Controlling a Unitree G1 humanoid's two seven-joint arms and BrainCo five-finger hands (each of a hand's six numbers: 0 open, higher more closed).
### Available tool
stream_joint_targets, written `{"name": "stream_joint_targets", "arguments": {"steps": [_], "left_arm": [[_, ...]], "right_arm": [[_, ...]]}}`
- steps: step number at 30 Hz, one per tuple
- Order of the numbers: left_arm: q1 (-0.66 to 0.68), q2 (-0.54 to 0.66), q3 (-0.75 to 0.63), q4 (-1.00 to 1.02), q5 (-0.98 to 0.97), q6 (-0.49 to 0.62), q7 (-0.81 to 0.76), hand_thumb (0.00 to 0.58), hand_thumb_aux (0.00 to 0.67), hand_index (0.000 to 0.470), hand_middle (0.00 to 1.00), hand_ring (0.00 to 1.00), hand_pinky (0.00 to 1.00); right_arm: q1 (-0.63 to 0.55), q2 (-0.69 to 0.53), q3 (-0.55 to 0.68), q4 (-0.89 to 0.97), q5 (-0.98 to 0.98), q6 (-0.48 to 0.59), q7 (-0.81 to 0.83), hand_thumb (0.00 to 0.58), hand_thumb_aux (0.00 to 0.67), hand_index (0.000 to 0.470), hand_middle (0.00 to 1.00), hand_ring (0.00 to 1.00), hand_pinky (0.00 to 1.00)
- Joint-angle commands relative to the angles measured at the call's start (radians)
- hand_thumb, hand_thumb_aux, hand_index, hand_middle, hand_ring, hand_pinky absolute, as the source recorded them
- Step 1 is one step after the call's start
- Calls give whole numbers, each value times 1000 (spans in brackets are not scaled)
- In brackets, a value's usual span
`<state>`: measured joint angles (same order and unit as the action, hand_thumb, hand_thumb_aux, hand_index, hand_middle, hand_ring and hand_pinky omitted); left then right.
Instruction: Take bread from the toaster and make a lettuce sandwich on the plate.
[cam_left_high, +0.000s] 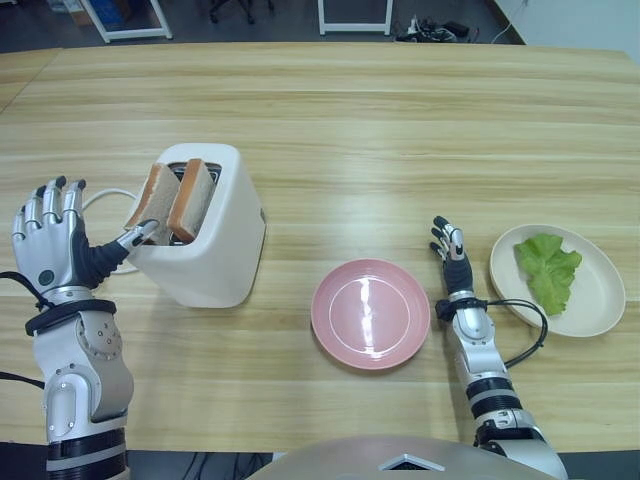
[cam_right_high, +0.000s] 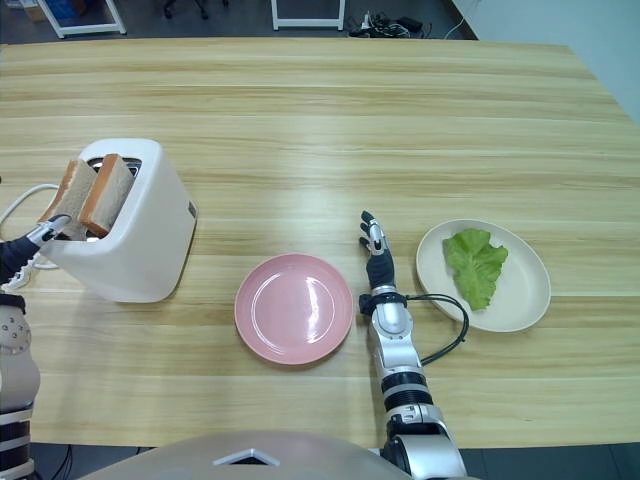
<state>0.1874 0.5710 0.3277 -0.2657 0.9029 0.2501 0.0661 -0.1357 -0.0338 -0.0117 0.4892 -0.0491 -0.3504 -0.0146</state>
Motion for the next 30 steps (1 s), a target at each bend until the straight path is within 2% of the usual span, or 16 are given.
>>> {"name": "stream_joint_targets", "arguments": {"steps": [1, 3, 4, 5, 6, 7, 8, 16, 19, 20, 21, 22, 24, 27, 30], "left_arm": [[9, 35, -28, 15, 16, 0, -28, 325, 226, 159, 0, 0, 0], [16, 42, -43, 3, 21, -13, -25, 325, 226, 159, 0, 0, 0], [18, 44, -50, -1, 21, -17, -25, 357, 255, 179, 0, 0, 0], [19, 48, -55, -1, 19, -25, -21, 460, 365, 256, 0, 0, 0], [19, 47, -56, 0, 15, -32, -13, 508, 434, 304, 0, 0, 0], [20, 46, -54, -3, 13, -39, 0, 573, 596, 418, 0, 0, 0], [19, 44, -49, -8, 12, -48, 17, 580, 670, 470, 0, 0, 0], [11, 32, -41, -46, -40, -122, 68, 580, 670, 470, 0, 0, 0], [-12, 23, -11, -45, -20, -119, 143, 580, 670, 470, 0, 0, 0], [-24, 19, 6, -53, -8, -119, 190, 580, 670, 470, 27, 27, 27], [-39, 15, 22, -66, 3, -123, 243, 580, 670, 470, 424, 424, 424], [-54, 8, 41, -86, 10, -135, 307, 580, 670, 470, 1000, 1000, 1000], [-77, -7, 73, -139, 19, -178, 436, 580, 670, 470, 1000, 1000, 1000], [-104, -47, 116, -249, -52, -305, 594, 580, 670, 470, 1000, 1000, 1000], [-126, -94, 76, -345, -296, -476, 573, 580, 670, 470, 1000, 1000, 1000]], "right_arm": [[22, -1, -10, 2, 13, 29, 4, 0, 0, 0, 0, 0, 0], [24, -2, -11, 3, 15, 33, 5, 0, 0, 0, 0, 0, 0], [26, -3, -12, 2, 15, 34, 5, 0, 0, 0, 0, 0, 0], [27, -3, -13, 3, 16, 36, 6, 0, 0, 0, 0, 0, 0], [27, -4, -14, 3, 16, 37, 6, 0, 0, 0, 0, 0, 0], [27, -4, -14, 5, 17, 39, 6, 0, 0, 0, 0, 0, 0], [28, -5, -15, 6, 18, 41, 6, 0, 0, 0, 0, 0, 0], [28, -3, -19, 16, 19, 48, 7, 0, 0, 0, 0, 0, 0], [23, -3, -21, 23, 20, 51, 7, 0, 0, 0, 0, 0, 0], [22, -3, -22, 25, 20, 52, 7, 0, 0, 0, 0, 0, 0], [22, -3, -22, 28, 20, 53, 6, 0, 0, 0, 0, 0, 0], [20, -2, -21, 31, 19, 52, 5, 0, 0, 0, 0, 0, 0], [17, 2, -19, 39, 18, 52, 3, 0, 0, 0, 0, 0, 0], [9, 5, -18, 50, 17, 51, 2, 0, 0, 0, 0, 0, 0], [0, 5, -19, 61, 18, 49, 1, 0, 0, 0, 0, 0, 0]]}}
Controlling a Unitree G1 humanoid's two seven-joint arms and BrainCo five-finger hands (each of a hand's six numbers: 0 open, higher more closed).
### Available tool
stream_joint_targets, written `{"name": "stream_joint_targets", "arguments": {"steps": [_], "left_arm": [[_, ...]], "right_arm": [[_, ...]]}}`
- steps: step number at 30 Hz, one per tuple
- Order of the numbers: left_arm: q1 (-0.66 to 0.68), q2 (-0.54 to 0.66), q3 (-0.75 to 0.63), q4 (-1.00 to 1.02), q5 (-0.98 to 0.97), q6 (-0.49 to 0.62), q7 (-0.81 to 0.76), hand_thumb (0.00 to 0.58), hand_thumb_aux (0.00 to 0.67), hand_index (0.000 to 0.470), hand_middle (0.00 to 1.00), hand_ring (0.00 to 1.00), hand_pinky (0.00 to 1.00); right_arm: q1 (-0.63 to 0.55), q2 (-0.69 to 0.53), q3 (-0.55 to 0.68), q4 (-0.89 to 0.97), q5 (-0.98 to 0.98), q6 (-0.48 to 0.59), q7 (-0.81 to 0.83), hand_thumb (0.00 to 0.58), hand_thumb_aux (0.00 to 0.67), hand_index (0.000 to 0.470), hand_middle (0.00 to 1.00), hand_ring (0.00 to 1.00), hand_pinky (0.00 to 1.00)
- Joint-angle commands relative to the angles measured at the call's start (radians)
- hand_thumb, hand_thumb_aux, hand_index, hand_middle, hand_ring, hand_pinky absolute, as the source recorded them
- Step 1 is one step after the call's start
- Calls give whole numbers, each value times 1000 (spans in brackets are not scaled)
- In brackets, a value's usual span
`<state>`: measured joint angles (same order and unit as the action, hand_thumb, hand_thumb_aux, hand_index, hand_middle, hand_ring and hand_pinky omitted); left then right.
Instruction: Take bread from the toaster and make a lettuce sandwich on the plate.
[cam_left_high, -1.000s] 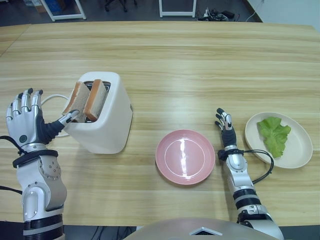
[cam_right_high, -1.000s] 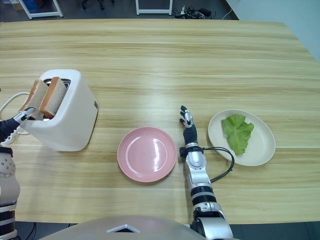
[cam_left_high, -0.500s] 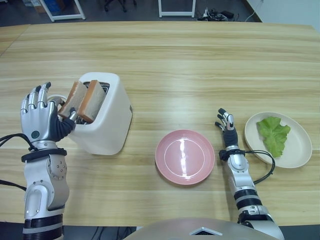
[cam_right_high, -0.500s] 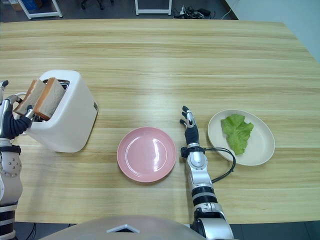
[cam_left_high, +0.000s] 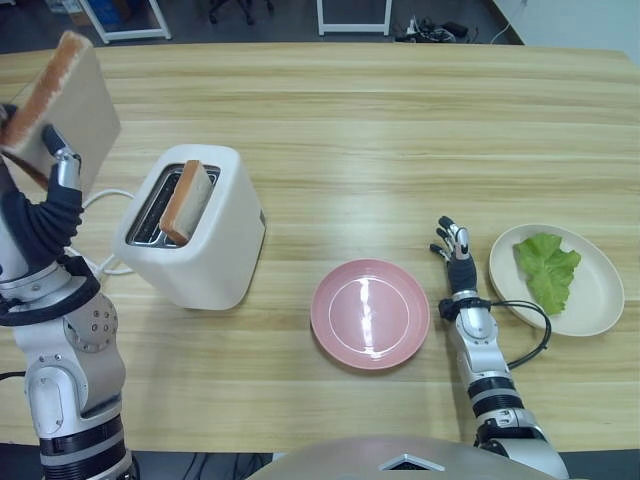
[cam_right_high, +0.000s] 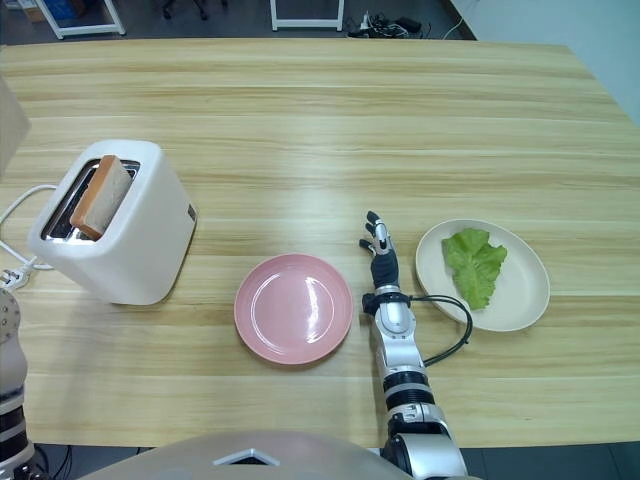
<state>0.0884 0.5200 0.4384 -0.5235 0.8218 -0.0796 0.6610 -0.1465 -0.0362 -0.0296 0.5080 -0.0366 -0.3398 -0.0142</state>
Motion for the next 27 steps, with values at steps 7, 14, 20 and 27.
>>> {"name": "stream_joint_targets", "arguments": {"steps": [7, 14, 20, 27], "left_arm": [[-25, -161, -424, -64, -890, -182, -447, 580, 670, 470, 1000, 1000, 1000], [4, -232, -749, 163, -905, 4, -734, 580, 670, 470, 1000, 1000, 1000], [-1, -216, -848, 296, -710, 69, -800, 580, 670, 470, 1000, 1000, 1000], [21, -156, -820, 241, -566, 106, -833, 580, 670, 470, 1000, 1000, 1000]], "right_arm": [[3, 3, 1, 51, 3, 38, 4, 0, 0, 0, 0, 0, 0], [8, -13, -6, 38, 4, 44, 7, 0, 0, 0, 0, 0, 0], [16, -18, -4, 27, 2, 52, 8, 0, 0, 0, 0, 0, 0], [24, -23, -3, 12, 0, 62, 9, 0, 0, 0, 0, 0, 0]]}}
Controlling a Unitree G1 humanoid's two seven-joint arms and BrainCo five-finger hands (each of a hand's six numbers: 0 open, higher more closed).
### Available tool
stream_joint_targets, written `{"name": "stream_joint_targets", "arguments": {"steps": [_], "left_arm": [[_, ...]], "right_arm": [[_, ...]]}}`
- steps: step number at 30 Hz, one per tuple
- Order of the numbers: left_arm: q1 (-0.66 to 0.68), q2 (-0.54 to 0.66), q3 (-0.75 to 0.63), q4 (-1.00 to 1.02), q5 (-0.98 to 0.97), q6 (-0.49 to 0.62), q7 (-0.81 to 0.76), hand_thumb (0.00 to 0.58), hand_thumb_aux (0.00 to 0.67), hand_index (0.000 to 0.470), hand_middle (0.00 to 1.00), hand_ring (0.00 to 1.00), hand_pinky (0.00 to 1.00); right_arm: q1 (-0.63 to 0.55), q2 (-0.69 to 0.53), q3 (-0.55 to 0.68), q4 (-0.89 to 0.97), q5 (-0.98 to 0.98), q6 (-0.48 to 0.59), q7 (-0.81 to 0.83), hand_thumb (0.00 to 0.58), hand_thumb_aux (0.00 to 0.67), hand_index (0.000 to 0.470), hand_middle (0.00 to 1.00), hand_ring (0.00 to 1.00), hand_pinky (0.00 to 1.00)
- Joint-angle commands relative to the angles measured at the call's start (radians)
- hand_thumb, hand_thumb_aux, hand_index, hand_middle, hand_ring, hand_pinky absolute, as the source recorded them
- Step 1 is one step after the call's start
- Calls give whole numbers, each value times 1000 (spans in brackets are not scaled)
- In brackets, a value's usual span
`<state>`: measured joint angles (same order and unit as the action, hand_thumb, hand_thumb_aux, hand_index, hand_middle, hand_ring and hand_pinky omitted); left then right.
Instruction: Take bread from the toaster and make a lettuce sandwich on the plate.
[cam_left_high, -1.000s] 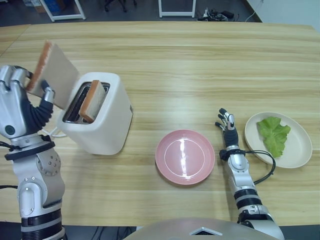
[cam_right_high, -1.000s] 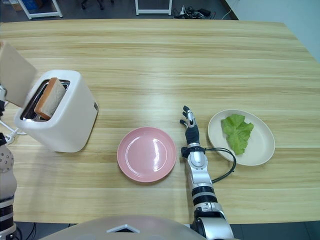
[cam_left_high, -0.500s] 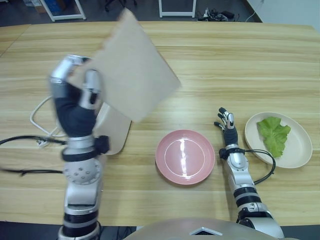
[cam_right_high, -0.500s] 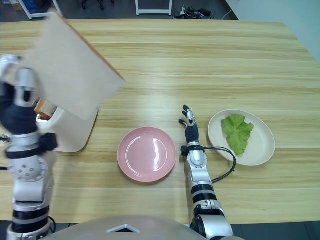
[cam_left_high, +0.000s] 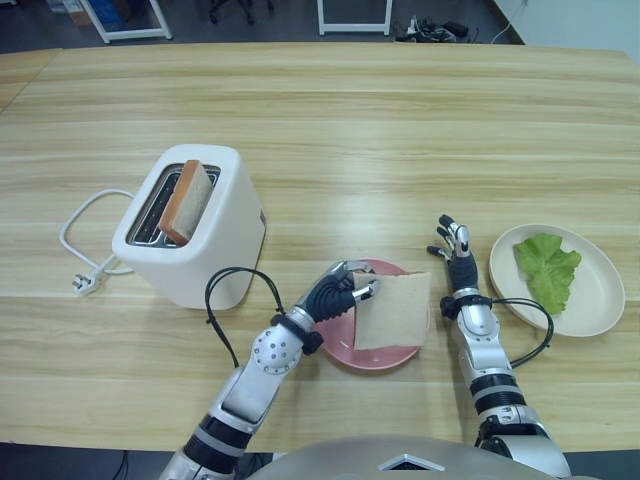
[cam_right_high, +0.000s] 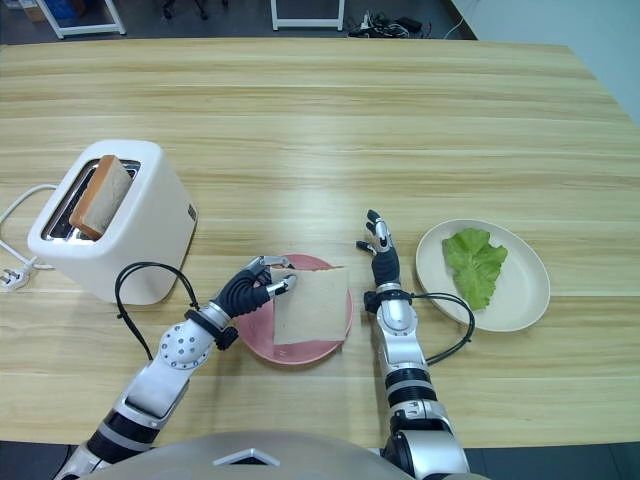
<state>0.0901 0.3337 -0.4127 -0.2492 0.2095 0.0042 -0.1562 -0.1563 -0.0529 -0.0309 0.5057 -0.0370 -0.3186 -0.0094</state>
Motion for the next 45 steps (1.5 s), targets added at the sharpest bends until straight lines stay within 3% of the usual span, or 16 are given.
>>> {"name": "stream_joint_targets", "arguments": {"steps": [1, 6, 7, 8, 9, 10, 11, 16, 21, 24, 27, 30, 33, 36, 39, 45], "left_arm": [[23, 38, 39, -40, 57, 26, -20, 580, 670, 470, 1000, 1000, 1000], [35, 64, 64, -53, 112, 38, -37, 580, 665, 466, 1000, 1000, 1000], [34, 71, 63, -52, 129, 38, -45, 559, 544, 382, 1000, 1000, 1000], [33, 79, 61, -49, 138, 36, -58, 532, 478, 335, 1000, 1000, 1000], [32, 88, 57, -45, 135, 33, -79, 288, 194, 136, 961, 961, 961], [26, 102, 49, -32, 175, 31, -78, 0, 0, 0, 341, 341, 341], [17, 116, 42, -16, 214, 32, -77, 0, 0, 0, 0, 0, 0], [-42, 182, 43, 36, 571, -19, 146, 0, 0, 0, 0, 0, 0], [-59, 216, 111, -63, 904, -99, 644, 0, 0, 0, 0, 0, 0], [-16, 195, 162, -120, 860, -180, 779, 0, 0, 0, 0, 0, 0], [26, 130, 162, -79, 615, -296, 760, 0, 0, 0, 0, 0, 0], [56, 24, 139, 29, 285, -360, 643, 0, 0, 0, 0, 0, 0], [76, -68, 135, 169, 71, -387, 547, 0, 0, 0, 0, 0, 0], [100, -106, 151, 222, 13, -408, 505, 0, 0, 0, 0, 0, 0], [110, -123, 166, 241, 17, -417, 488, 0, 0, 0, 0, 0, 0], [122, -154, 192, 238, 31, -426, 448, 0, 0, 0, 0, 0, 0]], "right_arm": [[34, -7, -2, 12, 0, 42, 5, 0, 0, 0, 0, 0, 0], [37, -10, -2, 8, 0, 46, 8, 0, 0, 0, 0, 0, 0], [37, -10, -2, 8, 1, 46, 8, 0, 0, 0, 0, 0, 0], [37, -11, -3, 9, 1, 46, 9, 0, 0, 0, 0, 0, 0], [37, -11, -3, 10, 1, 46, 8, 0, 0, 0, 0, 0, 0], [36, -11, -3, 11, 1, 46, 8, 0, 0, 0, 0, 0, 0], [36, -11, -2, 12, 1, 45, 8, 0, 0, 0, 0, 0, 0], [37, -10, -1, 10, 0, 44, 9, 0, 0, 0, 0, 0, 0], [45, -12, 0, -8, 1, 48, 12, 0, 0, 0, 0, 0, 0], [67, -34, 9, -84, -45, 6, -12, 0, 0, 0, 0, 0, 0], [93, -95, -9, -253, -153, -46, -77, 0, 0, 0, 0, 0, 0], [115, -199, -75, -442, -346, -81, -189, 0, 0, 0, 0, 0, 0], [115, -386, -147, -521, -670, -18, -353, 0, 0, 0, 0, 0, 0], [98, -594, -138, -404, -947, 167, -405, 0, 0, 0, 0, 0, 0], [51, -712, -55, -163, -1041, 270, -350, 0, 0, 0, 0, 0, 0], [-32, -754, 132, 182, -1036, 240, -275, 0, 0, 0, 0, 0, 0]]}}
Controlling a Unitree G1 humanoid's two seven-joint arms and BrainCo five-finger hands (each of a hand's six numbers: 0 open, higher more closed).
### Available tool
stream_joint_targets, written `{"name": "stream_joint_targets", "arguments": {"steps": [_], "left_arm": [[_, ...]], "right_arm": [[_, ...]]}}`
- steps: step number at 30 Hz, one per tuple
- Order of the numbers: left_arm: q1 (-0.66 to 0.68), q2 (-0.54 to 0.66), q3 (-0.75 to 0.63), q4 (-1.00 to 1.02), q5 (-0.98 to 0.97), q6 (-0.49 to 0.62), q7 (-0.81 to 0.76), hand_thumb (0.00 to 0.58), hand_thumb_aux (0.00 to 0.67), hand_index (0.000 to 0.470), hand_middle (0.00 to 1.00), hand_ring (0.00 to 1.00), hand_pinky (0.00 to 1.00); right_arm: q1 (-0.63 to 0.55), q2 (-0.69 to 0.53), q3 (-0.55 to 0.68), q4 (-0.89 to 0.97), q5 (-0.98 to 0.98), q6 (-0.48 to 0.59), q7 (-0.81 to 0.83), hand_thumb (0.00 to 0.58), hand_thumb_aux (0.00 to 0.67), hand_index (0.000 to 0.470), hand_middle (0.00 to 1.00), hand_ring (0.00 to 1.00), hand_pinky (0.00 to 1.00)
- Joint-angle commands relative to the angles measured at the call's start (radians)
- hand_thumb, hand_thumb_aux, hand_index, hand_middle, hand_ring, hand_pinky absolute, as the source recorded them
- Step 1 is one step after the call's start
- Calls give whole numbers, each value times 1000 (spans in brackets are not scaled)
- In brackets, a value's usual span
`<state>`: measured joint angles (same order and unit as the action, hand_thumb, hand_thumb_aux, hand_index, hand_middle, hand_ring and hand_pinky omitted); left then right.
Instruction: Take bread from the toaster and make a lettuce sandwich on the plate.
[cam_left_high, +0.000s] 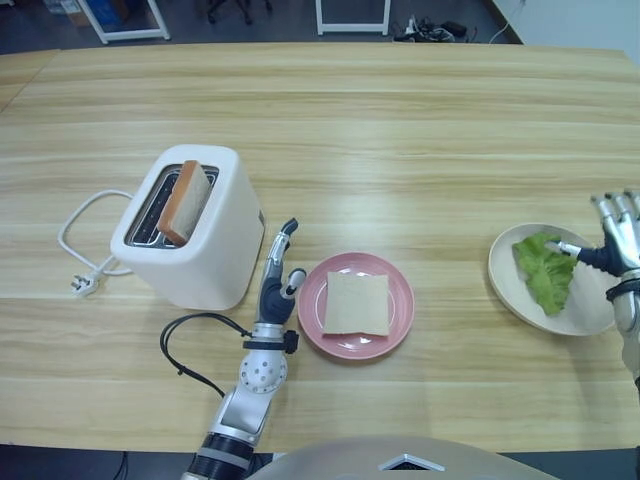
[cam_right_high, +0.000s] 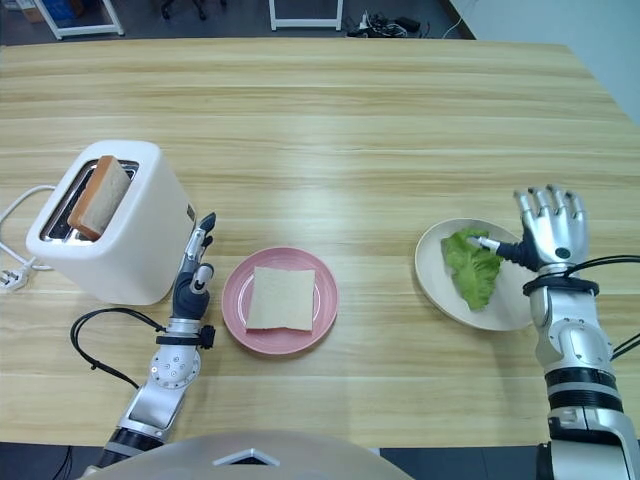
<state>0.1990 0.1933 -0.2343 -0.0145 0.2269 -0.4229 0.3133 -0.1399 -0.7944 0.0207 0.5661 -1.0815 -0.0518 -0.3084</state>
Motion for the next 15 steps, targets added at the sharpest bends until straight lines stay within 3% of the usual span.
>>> {"name": "stream_joint_targets", "arguments": {"steps": [1, 7, 8, 9, 10, 11, 15], "left_arm": [[16, -18, 18, 2, 17, 0, -27, 0, 0, 0, 0, 0, 0], [27, -36, 38, 0, 30, 2, -52, 0, 0, 0, 0, 0, 0], [28, -39, 41, 2, 33, 2, -54, 0, 0, 0, 0, 0, 0], [28, -42, 42, 3, 36, 2, -56, 0, 0, 0, 0, 0, 0], [29, -45, 44, 4, 41, 2, -57, 0, 0, 0, 0, 0, 0], [30, -47, 46, 4, 50, 3, -57, 0, 0, 0, 0, 0, 0], [33, -60, 53, 12, 71, -1, -60, 0, 0, 0, 0, 0, 0]], "right_arm": [[-55, -14, 99, 144, 18, -32, 30, 0, 0, 0, 0, 0, 0], [-77, -27, 173, 190, 70, -63, 38, 0, 0, 0, 0, 0, 0], [-79, -30, 181, 193, 77, -64, 37, 275, 184, 129, 0, 0, 0], [-83, -34, 188, 194, 83, -60, 32, 476, 386, 271, 0, 0, 0], [-86, -38, 193, 194, 89, -57, 25, 562, 552, 387, 0, 0, 0], [-87, -43, 195, 188, 98, -54, 17, 580, 670, 470, 0, 0, 0], [-71, -62, 190, 115, 119, -34, -21, 580, 670, 470, 0, 0, 0]]}}
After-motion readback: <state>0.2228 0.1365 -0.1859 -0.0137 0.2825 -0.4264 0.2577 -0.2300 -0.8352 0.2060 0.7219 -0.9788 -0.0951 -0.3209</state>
